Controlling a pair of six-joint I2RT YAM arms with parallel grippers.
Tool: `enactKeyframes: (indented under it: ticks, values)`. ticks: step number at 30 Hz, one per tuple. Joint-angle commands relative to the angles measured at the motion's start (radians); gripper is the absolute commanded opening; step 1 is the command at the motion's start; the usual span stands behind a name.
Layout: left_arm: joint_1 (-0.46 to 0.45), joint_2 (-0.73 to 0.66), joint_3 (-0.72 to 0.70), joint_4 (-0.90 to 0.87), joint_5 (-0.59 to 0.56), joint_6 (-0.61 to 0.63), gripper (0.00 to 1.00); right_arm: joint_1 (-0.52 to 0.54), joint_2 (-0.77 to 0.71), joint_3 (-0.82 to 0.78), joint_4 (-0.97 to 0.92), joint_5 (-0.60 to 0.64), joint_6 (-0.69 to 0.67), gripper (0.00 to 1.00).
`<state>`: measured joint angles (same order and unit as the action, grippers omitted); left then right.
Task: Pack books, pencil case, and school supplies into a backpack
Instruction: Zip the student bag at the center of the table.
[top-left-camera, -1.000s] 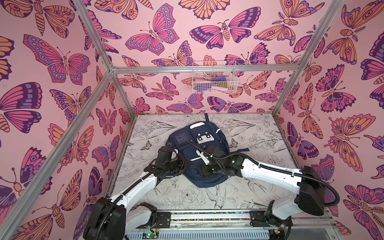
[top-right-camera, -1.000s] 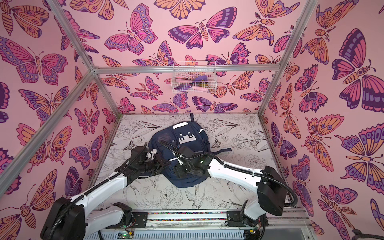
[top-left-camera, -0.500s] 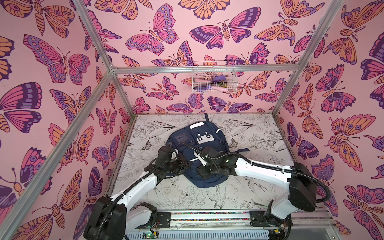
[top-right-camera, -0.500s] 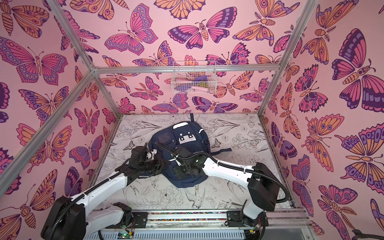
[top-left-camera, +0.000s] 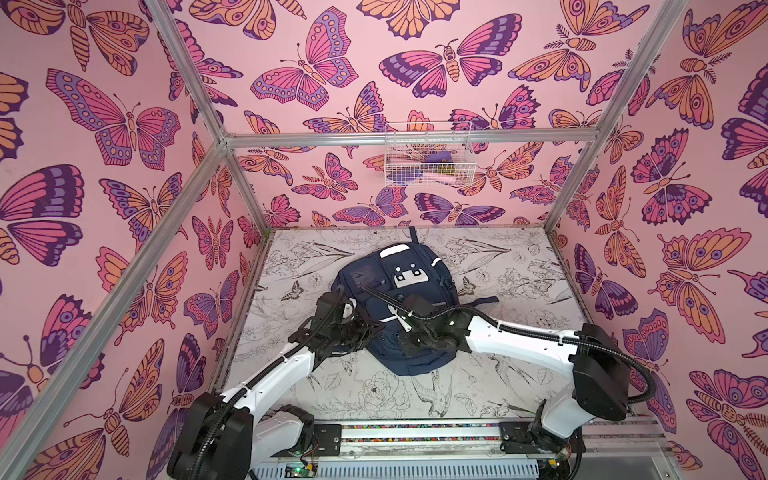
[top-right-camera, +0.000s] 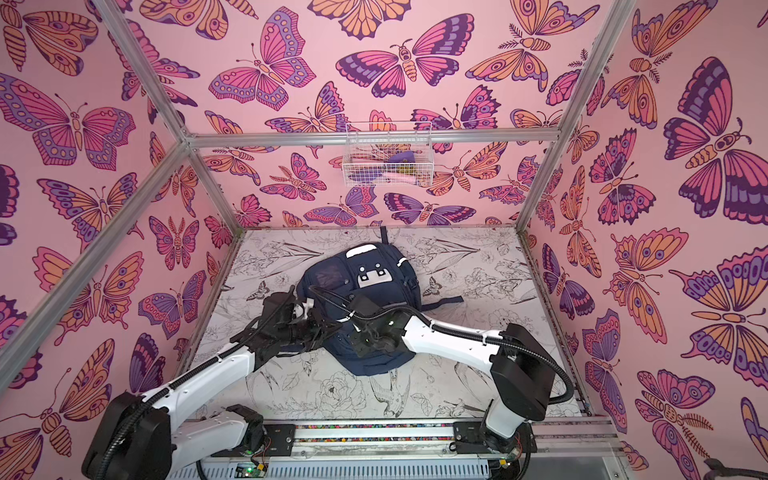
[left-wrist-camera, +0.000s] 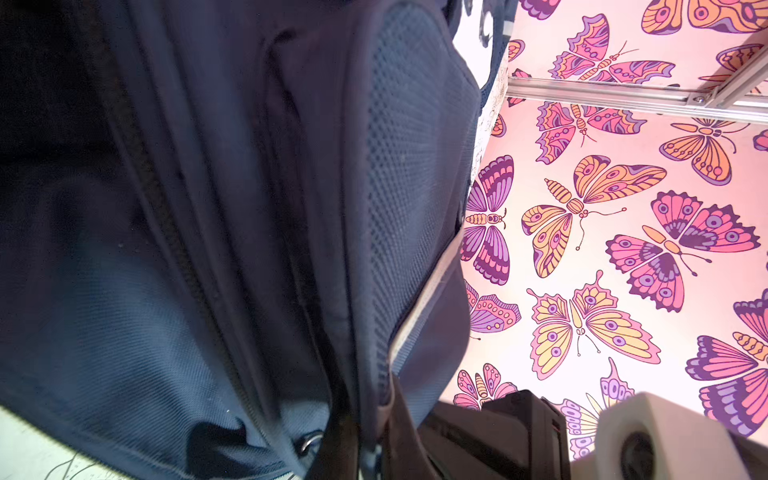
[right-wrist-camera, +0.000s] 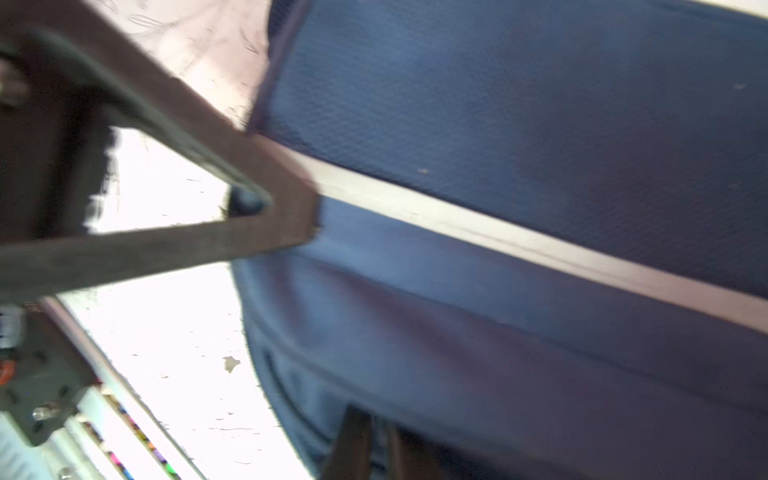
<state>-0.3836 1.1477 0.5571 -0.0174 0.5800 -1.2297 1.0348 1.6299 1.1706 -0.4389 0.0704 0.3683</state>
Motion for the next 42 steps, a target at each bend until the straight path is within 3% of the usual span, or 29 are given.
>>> enactKeyframes:
  ticks: [1,9,15,24,29,32,34,39,42]
  values:
    - [0.012,-0.013,0.021,0.039,0.027,0.021,0.0,-0.01,-0.002,0.007,-0.03,0.08,0.006,0.0]
    - [0.056,-0.049,0.004,0.003,-0.002,0.026,0.0,-0.015,-0.085,-0.044,-0.126,0.249,0.056,0.0]
    - [0.093,-0.065,0.01,-0.025,0.008,0.045,0.0,-0.037,-0.164,-0.136,-0.153,0.299,0.078,0.0]
    - [0.159,-0.087,0.02,-0.102,0.006,0.091,0.0,-0.178,-0.231,-0.183,-0.259,0.461,0.147,0.0]
    - [0.226,-0.08,0.042,-0.16,0.005,0.142,0.0,-0.206,-0.29,-0.212,-0.302,0.55,0.157,0.0]
    - [0.277,-0.05,0.067,-0.193,0.01,0.184,0.0,-0.217,-0.305,-0.224,-0.31,0.483,0.156,0.0]
    - [0.304,-0.017,0.11,-0.237,-0.004,0.23,0.0,-0.21,-0.306,-0.231,-0.27,0.319,0.119,0.0]
    - [0.366,0.078,0.221,-0.296,-0.063,0.29,0.0,-0.134,-0.25,-0.188,-0.232,0.113,0.151,0.0]
    - [0.367,0.151,0.274,-0.316,-0.077,0.3,0.0,-0.084,-0.197,-0.121,-0.233,0.072,0.166,0.0]
